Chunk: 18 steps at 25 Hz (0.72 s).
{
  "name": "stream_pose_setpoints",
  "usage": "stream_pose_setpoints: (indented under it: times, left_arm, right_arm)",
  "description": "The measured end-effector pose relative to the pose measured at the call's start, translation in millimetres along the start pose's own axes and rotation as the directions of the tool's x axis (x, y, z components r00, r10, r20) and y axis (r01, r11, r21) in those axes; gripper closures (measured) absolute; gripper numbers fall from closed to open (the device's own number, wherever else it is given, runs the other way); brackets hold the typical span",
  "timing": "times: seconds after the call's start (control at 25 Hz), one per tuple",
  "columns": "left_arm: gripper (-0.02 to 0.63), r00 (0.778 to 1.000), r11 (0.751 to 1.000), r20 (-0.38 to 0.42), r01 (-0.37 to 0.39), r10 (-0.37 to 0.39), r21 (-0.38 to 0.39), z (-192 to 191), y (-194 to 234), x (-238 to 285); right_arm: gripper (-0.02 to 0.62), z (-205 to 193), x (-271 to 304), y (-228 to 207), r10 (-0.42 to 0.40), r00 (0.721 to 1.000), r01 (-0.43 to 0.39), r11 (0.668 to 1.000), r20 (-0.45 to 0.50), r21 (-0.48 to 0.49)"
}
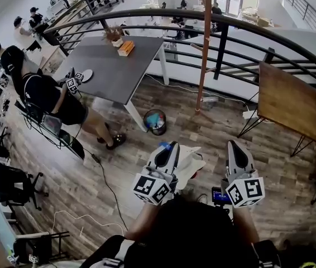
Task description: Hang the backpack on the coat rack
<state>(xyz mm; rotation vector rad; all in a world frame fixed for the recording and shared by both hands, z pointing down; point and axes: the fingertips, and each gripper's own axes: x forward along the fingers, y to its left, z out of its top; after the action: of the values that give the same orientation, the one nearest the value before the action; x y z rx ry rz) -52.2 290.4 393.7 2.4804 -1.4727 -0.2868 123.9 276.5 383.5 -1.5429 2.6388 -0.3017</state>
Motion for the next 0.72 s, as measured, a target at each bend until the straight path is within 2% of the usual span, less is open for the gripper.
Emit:
stream_pose_setpoints:
  times: [0.72]
  left_arm:
    - [0.594,1.000,1.000,0.004,0.031,-0.031,-0.004,6,27,8]
  right_arm:
    - [0.584,-10,30,19,-0.018,1.000,0.018,1.000,-0.024,-0.013]
